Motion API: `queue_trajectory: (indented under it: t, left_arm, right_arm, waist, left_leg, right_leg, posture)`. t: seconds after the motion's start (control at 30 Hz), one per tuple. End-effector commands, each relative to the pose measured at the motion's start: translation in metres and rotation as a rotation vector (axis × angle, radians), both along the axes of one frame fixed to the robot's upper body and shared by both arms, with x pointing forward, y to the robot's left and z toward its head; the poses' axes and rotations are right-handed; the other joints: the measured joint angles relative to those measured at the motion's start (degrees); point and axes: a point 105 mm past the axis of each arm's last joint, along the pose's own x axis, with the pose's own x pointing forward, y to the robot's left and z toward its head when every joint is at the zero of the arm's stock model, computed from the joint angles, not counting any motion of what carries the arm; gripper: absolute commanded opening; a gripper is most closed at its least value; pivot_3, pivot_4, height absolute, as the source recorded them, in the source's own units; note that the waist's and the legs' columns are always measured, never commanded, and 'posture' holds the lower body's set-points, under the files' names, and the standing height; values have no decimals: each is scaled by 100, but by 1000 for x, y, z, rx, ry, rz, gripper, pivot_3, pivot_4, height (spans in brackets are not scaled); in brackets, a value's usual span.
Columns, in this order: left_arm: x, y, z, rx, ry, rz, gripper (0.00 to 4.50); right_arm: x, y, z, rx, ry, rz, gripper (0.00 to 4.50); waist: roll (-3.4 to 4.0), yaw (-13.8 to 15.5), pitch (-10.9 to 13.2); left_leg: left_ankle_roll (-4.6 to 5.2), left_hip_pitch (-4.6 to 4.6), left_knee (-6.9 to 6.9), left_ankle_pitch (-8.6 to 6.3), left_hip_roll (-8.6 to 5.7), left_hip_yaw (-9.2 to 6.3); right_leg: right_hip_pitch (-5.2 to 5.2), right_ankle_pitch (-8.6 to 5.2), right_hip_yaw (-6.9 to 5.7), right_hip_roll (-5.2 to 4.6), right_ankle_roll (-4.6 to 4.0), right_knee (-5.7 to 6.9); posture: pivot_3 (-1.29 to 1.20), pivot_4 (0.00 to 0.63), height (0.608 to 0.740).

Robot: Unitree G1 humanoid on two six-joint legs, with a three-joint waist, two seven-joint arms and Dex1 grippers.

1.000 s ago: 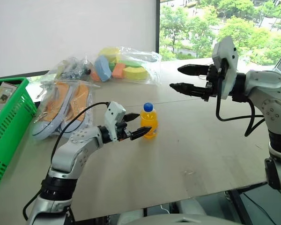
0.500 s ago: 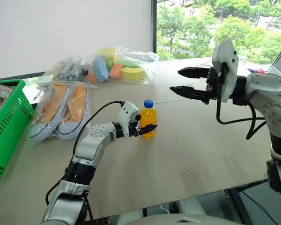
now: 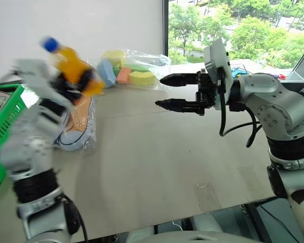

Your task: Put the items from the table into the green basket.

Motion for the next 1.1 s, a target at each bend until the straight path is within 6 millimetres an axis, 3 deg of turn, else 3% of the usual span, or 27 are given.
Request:
queue_trajectory:
  t: [0.03, 0.07, 0.2, 0.33, 0.43, 0.53, 0.8, 1.1]
  left_arm:
    - [-31, 76, 26, -16, -21, 331, 2975]
    - [-38, 88, 27, 7, 1, 390, 2975]
    - [-53, 103, 24, 123, 78, 454, 2975]
    - [-53, 102, 9, 109, 141, 441, 2975]
    - [-48, 94, -2, 102, 194, 418, 2975]
    - [-46, 97, -17, 95, 256, 414, 2975]
    - [-60, 147, -33, 73, 298, 525, 2975]
    - [-54, 159, -42, 78, 307, 548, 2975]
  right_arm:
    - [0, 27, 16, 29, -73, 70, 3108]
    - [-1, 32, 21, 45, -78, 83, 3108]
    - [4, 45, 33, 96, -20, 59, 3108]
    - [5, 42, 19, 43, -39, 40, 3108]
    - [-1, 34, 20, 34, -48, 47, 3108]
    - [-1, 33, 18, 13, -44, 32, 3108]
    - [4, 37, 21, 44, -40, -74, 3108]
    - [-3, 30, 25, 126, -10, -101, 3108]
  waist:
    - [6, 68, 3]
    - [6, 104, 3]
    - [-5, 432, -2]
    - [-73, 729, -28]
    - [-82, 829, -33]
    - [-85, 823, -36]
    - [-64, 630, -39]
    - [-74, 489, -48]
  left_leg:
    - [0, -1, -4, 0, -1, 2]
    - [0, -2, -7, 0, -3, 2]
    - [-5, -25, -17, 1, -12, -11]
    - [-10, -71, -16, 2, -28, -48]
    - [-12, -107, -1, 3, -34, -74]
    - [-17, -116, 0, 6, -42, -81]
    - [-31, -108, -21, 15, -33, -55]
    - [-31, -115, -17, 16, -31, -51]
  right_leg:
    - [-2, 0, 1, -1, 0, -2]
    - [-6, 0, -3, -6, 0, -2]
    - [-21, 11, -26, -56, -21, -2]
    - [-38, 12, -59, -86, -20, -32]
    - [-41, 15, -78, -124, -18, -66]
    - [-42, 21, -85, -132, -11, -77]
    - [-83, 10, -70, -120, -34, -11]
    - [-91, 10, -67, -121, -35, 1]
  posture:
    - [215, 0, 740]
    - [228, 0, 740]
    - [243, 0, 740]
    - [221, 0, 740]
    - [200, 0, 740]
    - [200, 0, 740]
    - [166, 0, 740]
    - [120, 0, 740]
